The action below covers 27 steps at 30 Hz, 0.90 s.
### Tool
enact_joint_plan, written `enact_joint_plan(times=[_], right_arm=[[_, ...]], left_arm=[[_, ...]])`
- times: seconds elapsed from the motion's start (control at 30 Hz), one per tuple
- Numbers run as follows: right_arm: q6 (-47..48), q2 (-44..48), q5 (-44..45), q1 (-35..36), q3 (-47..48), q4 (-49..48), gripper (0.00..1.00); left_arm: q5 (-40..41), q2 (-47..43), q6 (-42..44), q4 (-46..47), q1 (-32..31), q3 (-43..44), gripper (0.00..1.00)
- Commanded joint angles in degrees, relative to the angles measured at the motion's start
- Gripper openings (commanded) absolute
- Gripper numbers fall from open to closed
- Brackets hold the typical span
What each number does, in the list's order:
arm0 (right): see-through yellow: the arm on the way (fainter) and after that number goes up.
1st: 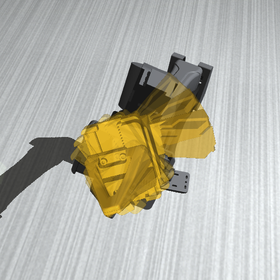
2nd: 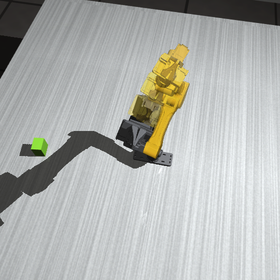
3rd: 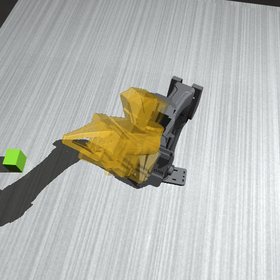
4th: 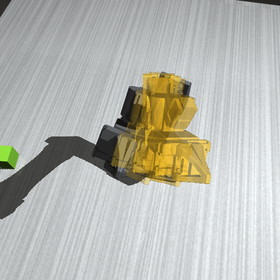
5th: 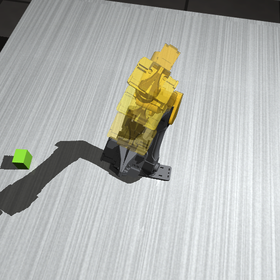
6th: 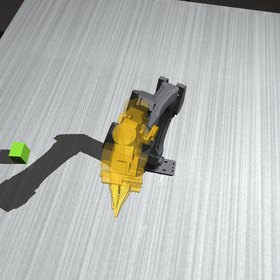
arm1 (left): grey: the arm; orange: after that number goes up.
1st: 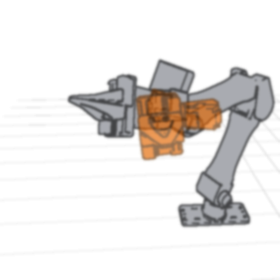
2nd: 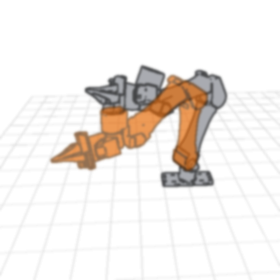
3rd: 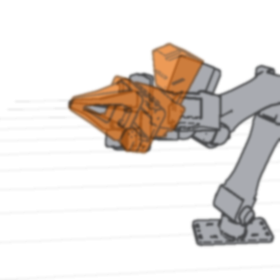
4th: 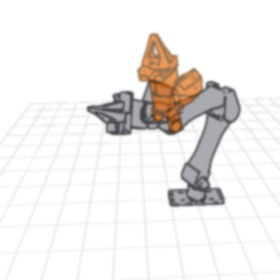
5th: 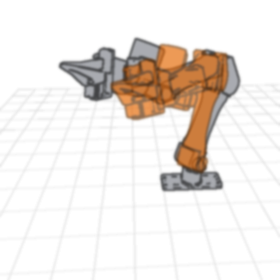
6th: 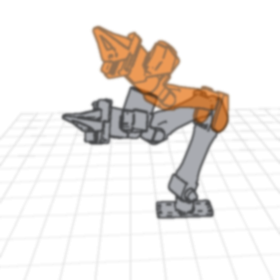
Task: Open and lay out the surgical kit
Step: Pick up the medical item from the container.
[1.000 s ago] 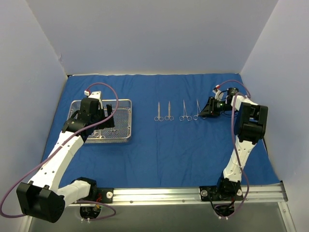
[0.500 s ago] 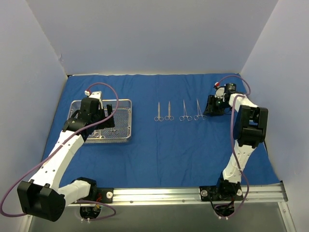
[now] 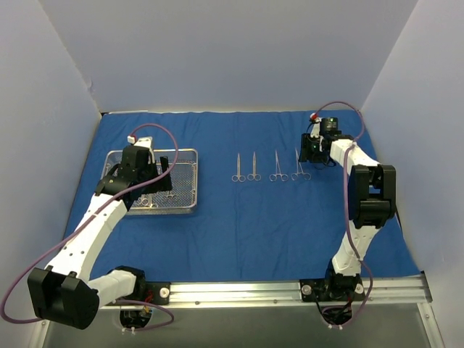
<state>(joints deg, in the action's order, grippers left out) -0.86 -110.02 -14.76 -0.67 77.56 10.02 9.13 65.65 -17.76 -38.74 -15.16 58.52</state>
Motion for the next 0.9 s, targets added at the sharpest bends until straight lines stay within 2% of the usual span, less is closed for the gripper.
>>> enact_joint_plan(times=[0.0, 0.23, 0.43, 0.63, 0.87], right_arm=[[-2.5, 2.7, 3.4, 2.3, -1.5, -2.1, 0.43], [-5.0, 2.1, 5.4, 5.0, -2.9, -4.0, 0.43], [-6.7, 2.5, 6.2, 6.4, -4.5, -5.2, 0.38], [-9.2, 10.5, 7.4, 7.4, -7.7, -6.7, 0.39], [-9.2, 26.4, 9.0, 8.6, -12.1, -6.3, 0.41]], left_arm=[[-0.1, 0.4, 0.5, 2.7, 0.7, 0.1, 0.94], [0.3, 1.2, 0.6, 2.6, 0.9, 0.2, 0.94], [1.4, 1.3, 0.5, 2.7, 1.4, 0.1, 0.94], [3.6, 2.2, -0.3, 2.8, 1.5, -0.1, 0.94], [6.8, 6.4, -2.5, 2.0, 2.1, 0.8, 0.94]])
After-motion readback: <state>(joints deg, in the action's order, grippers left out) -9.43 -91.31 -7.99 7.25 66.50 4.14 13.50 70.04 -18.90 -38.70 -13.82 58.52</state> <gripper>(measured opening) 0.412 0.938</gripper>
